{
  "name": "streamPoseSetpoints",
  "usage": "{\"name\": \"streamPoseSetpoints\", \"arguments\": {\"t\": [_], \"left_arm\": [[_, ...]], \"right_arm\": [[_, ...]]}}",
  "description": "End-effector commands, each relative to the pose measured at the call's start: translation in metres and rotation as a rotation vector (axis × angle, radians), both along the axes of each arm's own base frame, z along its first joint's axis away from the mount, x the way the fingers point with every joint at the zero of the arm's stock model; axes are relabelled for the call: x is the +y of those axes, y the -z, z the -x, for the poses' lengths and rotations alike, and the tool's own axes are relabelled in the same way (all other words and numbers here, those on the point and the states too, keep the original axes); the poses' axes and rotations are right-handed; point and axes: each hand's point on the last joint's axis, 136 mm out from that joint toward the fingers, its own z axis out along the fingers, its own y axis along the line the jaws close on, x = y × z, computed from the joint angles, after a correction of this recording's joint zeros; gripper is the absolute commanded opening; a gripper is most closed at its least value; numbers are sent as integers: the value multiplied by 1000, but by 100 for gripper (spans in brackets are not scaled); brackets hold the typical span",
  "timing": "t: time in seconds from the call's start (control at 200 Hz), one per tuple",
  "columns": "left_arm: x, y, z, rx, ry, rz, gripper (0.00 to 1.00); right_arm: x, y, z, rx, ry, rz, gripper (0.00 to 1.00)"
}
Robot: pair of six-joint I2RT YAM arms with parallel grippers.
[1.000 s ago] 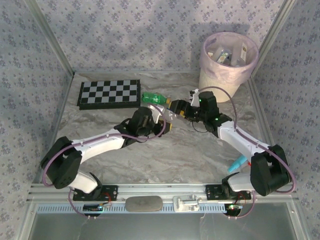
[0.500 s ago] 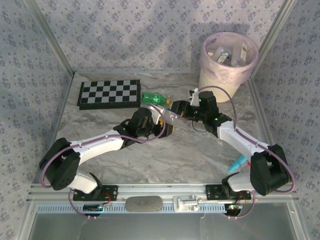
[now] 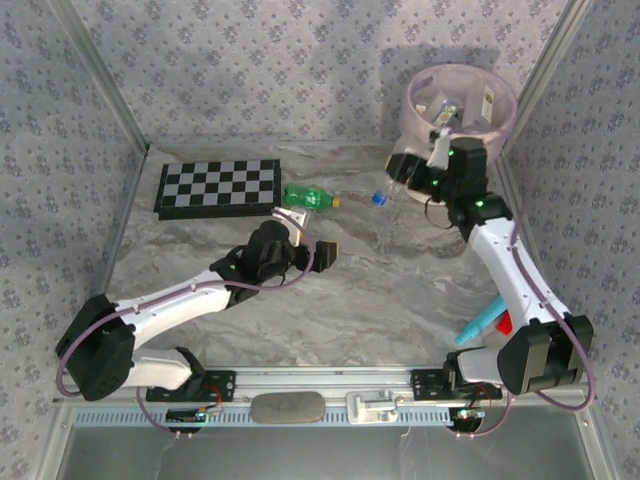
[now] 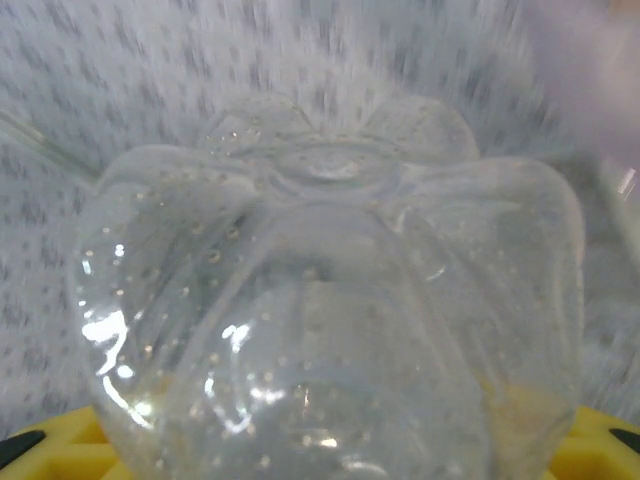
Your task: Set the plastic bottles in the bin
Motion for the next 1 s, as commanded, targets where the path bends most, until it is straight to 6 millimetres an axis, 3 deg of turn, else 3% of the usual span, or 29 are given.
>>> {"name": "streamPoseSetpoints", "arguments": {"t": [0.0, 0.19, 0.335, 0.55, 0.994], "left_arm": [[29, 8, -7, 35, -138, 15, 100], [43, 17, -5, 84, -169, 29, 100], [50, 20, -1, 92, -180, 19, 100], [56, 21, 0, 101, -195, 22, 100], [62, 12, 1, 100, -211, 23, 100]], "right_arm": [[-30, -41, -15, -113, 93, 61, 56], [-83, -83, -55, -209, 279, 104, 56], [-115, -92, -77, -217, 389, 183, 56], [-146, -61, -108, -114, 459, 252, 56], [-151, 9, -181, 71, 429, 291, 56]]}}
